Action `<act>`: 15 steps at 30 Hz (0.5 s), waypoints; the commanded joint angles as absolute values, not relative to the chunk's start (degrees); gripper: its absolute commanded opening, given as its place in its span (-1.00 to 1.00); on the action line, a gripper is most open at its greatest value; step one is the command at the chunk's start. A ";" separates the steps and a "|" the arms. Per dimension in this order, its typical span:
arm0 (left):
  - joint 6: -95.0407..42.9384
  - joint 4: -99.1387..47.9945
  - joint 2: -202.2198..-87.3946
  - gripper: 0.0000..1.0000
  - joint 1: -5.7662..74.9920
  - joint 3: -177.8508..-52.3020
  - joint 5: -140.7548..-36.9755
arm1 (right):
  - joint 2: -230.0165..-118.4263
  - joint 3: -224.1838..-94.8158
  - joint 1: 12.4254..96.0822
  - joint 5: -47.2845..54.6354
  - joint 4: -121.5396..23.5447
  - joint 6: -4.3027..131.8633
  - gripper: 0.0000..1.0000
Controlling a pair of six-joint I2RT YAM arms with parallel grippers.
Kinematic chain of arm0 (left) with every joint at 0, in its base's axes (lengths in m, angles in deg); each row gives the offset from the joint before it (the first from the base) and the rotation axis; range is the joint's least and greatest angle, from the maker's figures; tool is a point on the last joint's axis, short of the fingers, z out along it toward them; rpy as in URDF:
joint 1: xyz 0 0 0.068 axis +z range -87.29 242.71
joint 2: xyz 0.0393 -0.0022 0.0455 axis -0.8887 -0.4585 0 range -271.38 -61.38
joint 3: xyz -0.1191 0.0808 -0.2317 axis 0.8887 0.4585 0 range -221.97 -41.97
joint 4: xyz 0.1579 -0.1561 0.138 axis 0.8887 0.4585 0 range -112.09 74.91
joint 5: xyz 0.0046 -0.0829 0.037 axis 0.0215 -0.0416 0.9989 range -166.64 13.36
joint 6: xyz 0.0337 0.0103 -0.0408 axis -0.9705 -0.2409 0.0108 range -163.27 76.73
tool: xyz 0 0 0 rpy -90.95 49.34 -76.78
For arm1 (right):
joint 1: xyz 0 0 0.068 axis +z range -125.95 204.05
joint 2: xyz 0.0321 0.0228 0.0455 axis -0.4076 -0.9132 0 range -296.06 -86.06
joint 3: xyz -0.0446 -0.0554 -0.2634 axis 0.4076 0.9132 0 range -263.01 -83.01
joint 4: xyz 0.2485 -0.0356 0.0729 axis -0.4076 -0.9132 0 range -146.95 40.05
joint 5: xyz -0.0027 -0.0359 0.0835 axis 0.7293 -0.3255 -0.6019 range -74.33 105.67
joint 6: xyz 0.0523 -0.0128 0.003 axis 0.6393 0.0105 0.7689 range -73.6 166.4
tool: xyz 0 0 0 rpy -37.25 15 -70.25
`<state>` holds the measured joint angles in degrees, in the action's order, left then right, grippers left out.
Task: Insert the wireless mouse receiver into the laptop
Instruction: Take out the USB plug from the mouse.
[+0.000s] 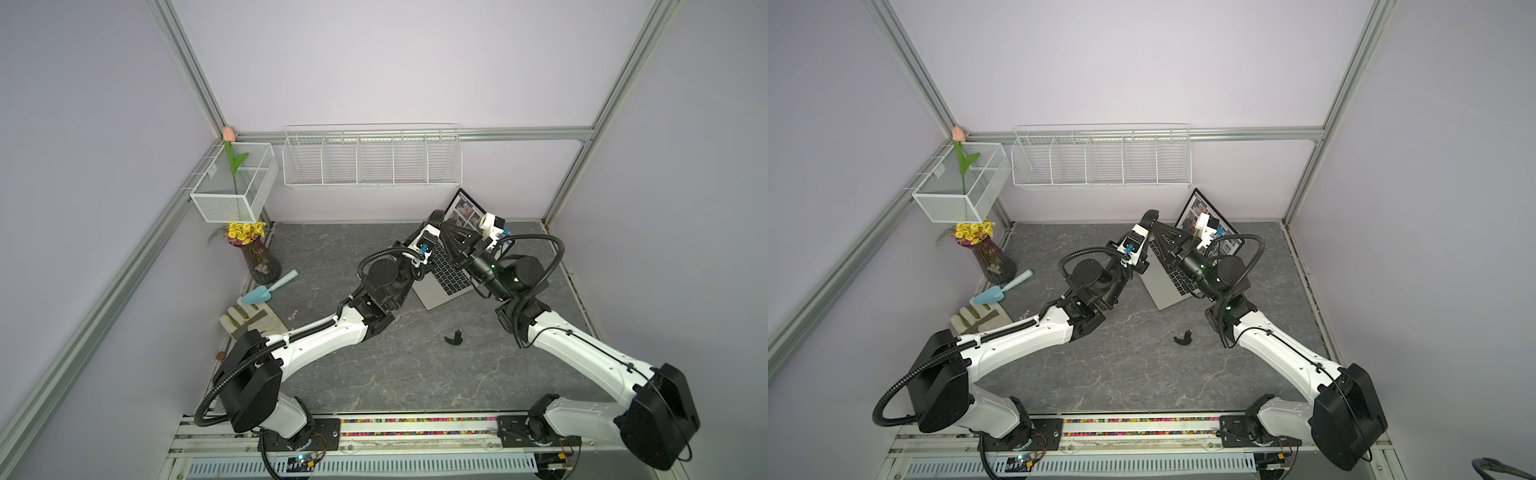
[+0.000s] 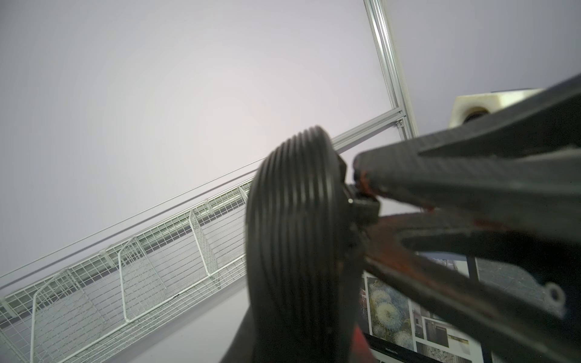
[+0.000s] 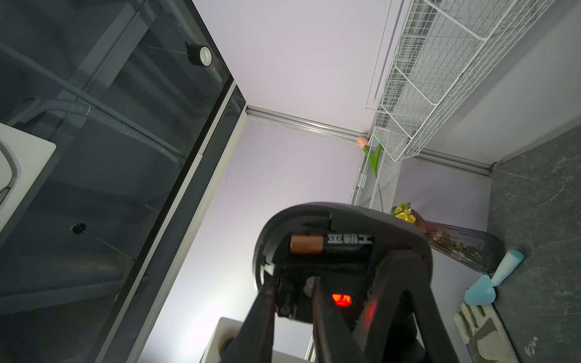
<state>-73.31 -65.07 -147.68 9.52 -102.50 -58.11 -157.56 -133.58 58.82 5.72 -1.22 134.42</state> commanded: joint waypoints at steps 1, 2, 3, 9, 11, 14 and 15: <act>-74.64 -65.07 -148.74 -1.00 9.62 -101.32 -60.29 | -156.80 -135.10 59.19 5.74 1.49 133.90 -0.52; -74.64 -65.04 -148.72 -1.00 9.75 -101.30 -60.37 | -156.65 -135.04 59.13 5.74 1.38 133.87 -0.52; -74.71 -65.07 -148.65 -1.00 9.85 -101.14 -60.29 | -156.63 -134.95 59.12 5.82 1.30 133.93 -0.53; -75.04 -64.89 -148.08 -1.00 10.65 -100.42 -60.42 | -155.84 -134.87 59.16 5.96 -0.06 131.39 -0.56; -75.10 -64.81 -147.78 -1.00 10.69 -100.16 -60.99 | -155.84 -134.86 59.16 5.88 -0.42 131.22 -0.56; -74.08 -64.63 -147.51 -1.00 10.68 -100.08 -62.57 | -156.37 -134.91 59.14 5.66 -0.34 131.53 -0.56; -73.82 -64.63 -147.59 -1.00 10.69 -100.15 -62.98 | -156.74 -134.95 59.14 5.50 0.00 131.84 -0.56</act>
